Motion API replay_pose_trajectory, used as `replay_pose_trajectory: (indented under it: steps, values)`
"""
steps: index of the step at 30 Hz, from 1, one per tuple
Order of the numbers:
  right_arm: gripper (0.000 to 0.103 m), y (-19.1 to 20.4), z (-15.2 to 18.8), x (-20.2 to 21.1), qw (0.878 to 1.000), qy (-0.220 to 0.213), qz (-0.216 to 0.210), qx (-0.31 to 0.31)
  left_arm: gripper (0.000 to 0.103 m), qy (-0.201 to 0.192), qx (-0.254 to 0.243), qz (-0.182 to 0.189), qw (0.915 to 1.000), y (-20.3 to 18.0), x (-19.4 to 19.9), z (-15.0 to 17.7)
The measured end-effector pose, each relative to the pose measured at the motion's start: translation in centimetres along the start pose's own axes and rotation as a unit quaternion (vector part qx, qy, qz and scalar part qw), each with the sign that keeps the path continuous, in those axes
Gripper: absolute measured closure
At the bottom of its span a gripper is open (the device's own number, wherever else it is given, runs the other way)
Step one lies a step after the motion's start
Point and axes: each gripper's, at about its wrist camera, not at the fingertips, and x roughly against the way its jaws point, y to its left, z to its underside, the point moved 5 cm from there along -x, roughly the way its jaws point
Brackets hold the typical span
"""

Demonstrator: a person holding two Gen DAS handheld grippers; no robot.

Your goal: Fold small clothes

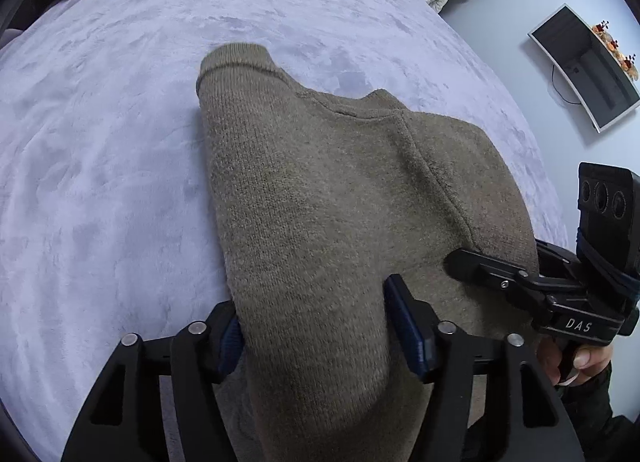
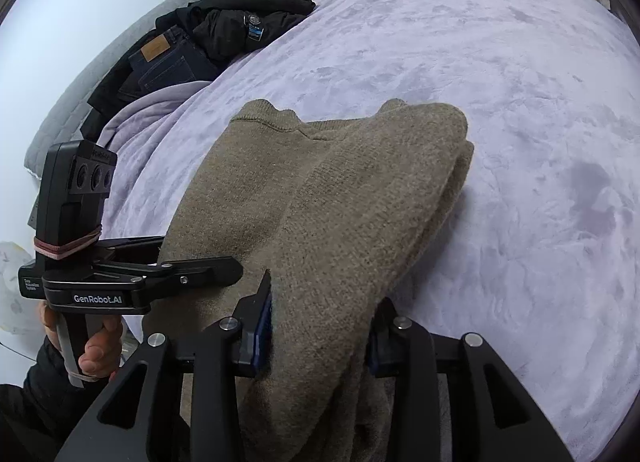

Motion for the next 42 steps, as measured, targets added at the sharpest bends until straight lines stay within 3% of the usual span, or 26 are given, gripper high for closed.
replay_pose_trajectory:
  steps: [2,6,8,12,15,19,21,26,28,29,30,32,33,37,40,42]
  values:
    - [0.043,-0.8,0.1,0.2,1.000,0.008,0.020,-0.013,0.036,-0.010,-0.001,-0.003,0.9999,0.5,0.9,0.4]
    - [0.043,-1.8,0.7,3.5,0.998,-0.029,0.030,-0.038,0.036,-0.069,-0.003,-0.053,0.9962,1.4,4.7,0.8]
    - [0.042,-0.7,1.0,5.8,0.996,-0.058,0.064,0.003,0.035,-0.104,-0.029,-0.085,0.9906,0.5,6.4,1.1]
    - [0.036,4.3,2.0,7.6,0.985,-0.082,0.077,0.132,0.035,-0.136,-0.123,-0.048,0.9818,-4.3,7.6,2.3]
    - [0.036,7.6,3.9,6.4,0.970,-0.069,0.065,0.223,0.035,-0.122,-0.172,-0.045,0.9766,-6.7,5.7,2.9]
    - [0.036,7.4,5.9,3.4,0.961,-0.030,0.100,0.257,0.036,-0.067,-0.163,-0.065,0.9822,-5.5,1.7,3.6]
    - [0.033,5.8,6.5,2.1,0.960,-0.011,0.124,0.249,0.035,-0.068,-0.155,-0.052,0.9842,-4.6,1.0,4.0]
    - [0.031,3.9,7.3,2.1,0.973,-0.029,0.085,0.211,0.031,-0.070,-0.153,-0.057,0.9841,-4.9,1.3,4.1]
    - [0.031,4.1,7.0,2.5,0.975,-0.026,0.078,0.206,0.028,-0.069,-0.159,-0.070,0.9823,-5.4,1.8,3.7]
    - [0.030,4.2,6.8,2.9,0.976,-0.024,0.072,0.205,0.009,-0.077,-0.167,-0.089,0.9789,-5.6,2.2,3.0]
    - [0.030,4.3,6.3,3.4,0.977,-0.025,0.063,0.204,0.000,-0.092,-0.171,-0.115,0.9743,-5.8,2.4,2.3]
    - [0.030,4.3,4.9,4.1,0.976,-0.035,0.059,0.205,0.000,-0.126,-0.170,-0.150,0.9658,-5.4,2.8,0.5]
    - [0.030,4.2,4.1,4.1,0.974,-0.039,0.069,0.211,0.000,-0.120,-0.163,-0.149,0.9678,-5.3,2.6,-0.3]
    - [0.030,3.2,1.1,2.1,0.971,-0.021,0.079,0.224,0.000,-0.070,-0.134,-0.126,0.9803,-4.0,0.0,-2.8]
    - [0.030,2.8,-0.1,0.0,0.969,0.005,0.067,0.236,0.000,-0.028,-0.126,-0.176,0.9759,-2.7,-2.5,-3.6]
    - [0.029,2.4,-0.8,-0.9,0.968,0.012,0.065,0.242,0.000,-0.019,-0.111,-0.160,0.9806,-2.1,-3.2,-4.0]
